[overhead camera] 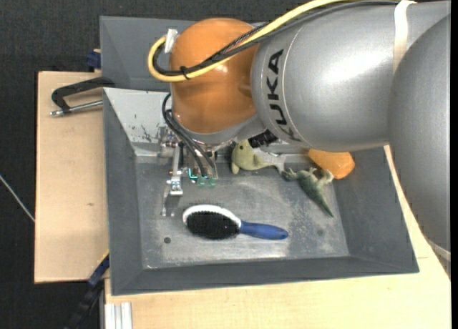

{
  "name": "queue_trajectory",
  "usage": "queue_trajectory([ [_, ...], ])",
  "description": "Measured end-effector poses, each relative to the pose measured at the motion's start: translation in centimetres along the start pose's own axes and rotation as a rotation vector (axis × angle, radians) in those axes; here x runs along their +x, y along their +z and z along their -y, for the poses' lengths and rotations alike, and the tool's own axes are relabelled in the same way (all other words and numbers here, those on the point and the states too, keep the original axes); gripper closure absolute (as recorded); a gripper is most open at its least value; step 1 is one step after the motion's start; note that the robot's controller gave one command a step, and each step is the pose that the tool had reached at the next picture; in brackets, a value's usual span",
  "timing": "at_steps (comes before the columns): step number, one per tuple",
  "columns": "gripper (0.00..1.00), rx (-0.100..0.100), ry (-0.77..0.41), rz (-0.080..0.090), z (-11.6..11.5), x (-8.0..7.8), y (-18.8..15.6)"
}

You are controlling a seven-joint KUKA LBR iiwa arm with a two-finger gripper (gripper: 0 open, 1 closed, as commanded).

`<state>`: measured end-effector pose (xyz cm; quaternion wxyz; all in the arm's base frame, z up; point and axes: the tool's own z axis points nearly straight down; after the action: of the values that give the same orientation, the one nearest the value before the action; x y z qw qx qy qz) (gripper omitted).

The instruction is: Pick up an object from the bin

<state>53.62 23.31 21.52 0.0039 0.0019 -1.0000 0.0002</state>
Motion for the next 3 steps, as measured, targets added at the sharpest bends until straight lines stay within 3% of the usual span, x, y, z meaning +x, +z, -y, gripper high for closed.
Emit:
queue_trajectory([
  [1, 0.00, -0.005, 0.187, 0.011, 9.5, 2.4, 14.5],
  [2, 0.00, -0.003, 0.168, 0.015, 11.5, 2.6, 11.3],
  [3, 0.00, -0.004, 0.228, 0.013, 11.7, 3.2, 9.7],
])
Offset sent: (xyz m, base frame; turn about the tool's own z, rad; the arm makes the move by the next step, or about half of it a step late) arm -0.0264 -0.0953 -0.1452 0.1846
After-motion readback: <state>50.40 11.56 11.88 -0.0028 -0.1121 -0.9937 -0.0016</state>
